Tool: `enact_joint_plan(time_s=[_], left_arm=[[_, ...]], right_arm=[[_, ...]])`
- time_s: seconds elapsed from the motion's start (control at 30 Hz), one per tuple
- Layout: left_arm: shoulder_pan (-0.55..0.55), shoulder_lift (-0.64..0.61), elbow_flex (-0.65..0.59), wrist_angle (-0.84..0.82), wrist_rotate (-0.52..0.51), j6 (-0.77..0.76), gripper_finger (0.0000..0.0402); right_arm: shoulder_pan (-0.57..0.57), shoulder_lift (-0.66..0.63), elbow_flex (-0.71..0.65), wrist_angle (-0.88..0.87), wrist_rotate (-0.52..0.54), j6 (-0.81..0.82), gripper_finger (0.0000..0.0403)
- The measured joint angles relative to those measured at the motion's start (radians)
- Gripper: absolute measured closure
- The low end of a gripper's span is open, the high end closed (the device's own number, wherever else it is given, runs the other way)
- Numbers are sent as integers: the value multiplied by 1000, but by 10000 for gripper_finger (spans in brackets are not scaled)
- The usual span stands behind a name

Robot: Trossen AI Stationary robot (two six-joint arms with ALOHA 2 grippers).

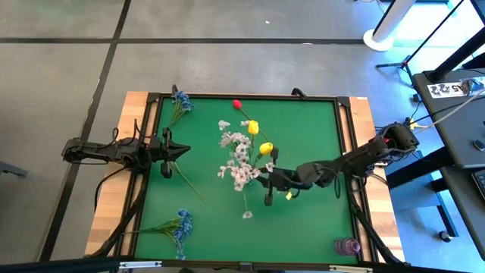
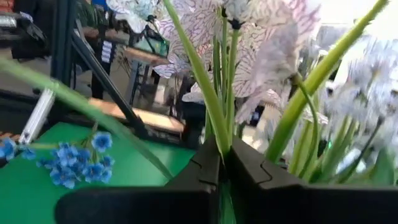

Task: Sort flowers into vase by color
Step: Put the white flowers into the blue flower vase

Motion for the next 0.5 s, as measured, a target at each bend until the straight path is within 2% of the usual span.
enact_joint_plan(time_s=[0.2,0.37,0.5], left_arm=[[0,0,0,0,0,0,392],[0,0,0,0,0,0,392],[0,0,0,0,0,0,392]], right_arm=[[-24,0,0,-94,8,68,374],[-22,0,14,-217,43,155,312],[-8,-17,102,-470,58,245,256]])
